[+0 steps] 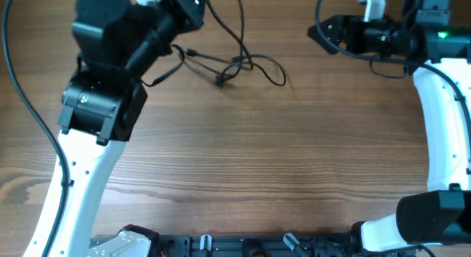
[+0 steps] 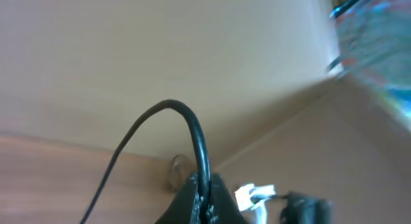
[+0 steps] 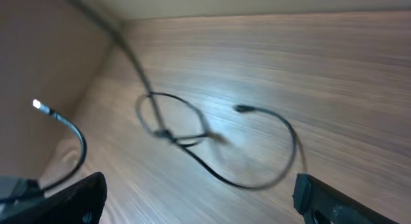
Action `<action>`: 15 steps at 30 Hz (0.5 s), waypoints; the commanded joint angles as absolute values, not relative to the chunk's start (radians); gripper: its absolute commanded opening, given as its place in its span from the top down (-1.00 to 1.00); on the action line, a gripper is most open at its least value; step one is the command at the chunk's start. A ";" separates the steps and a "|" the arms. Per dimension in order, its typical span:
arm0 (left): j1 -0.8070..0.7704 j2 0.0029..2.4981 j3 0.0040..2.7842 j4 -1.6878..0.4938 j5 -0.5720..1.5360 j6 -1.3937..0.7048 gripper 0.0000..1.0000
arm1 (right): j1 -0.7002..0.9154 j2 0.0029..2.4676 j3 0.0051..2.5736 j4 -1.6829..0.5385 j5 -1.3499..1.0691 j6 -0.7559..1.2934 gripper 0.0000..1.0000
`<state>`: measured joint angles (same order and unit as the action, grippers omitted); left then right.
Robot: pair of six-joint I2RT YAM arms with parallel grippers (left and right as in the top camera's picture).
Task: Untangle cables
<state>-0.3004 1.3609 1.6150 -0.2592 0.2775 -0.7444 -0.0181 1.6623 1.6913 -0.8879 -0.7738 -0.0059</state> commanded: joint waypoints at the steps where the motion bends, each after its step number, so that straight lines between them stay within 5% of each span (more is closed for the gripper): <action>1: -0.232 1.302 1.625 -0.185 0.326 -0.979 0.92 | 0.033 1.650 1.694 -0.875 -0.824 -0.023 -0.91; 15: -0.178 1.277 1.625 -0.036 0.484 -1.339 0.92 | 0.263 1.760 1.694 -0.734 -0.689 0.003 -0.91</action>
<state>-0.1829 1.2964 1.6150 -0.0502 0.4244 -1.2308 0.2287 1.7138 1.6913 -0.7738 -0.6979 -0.0017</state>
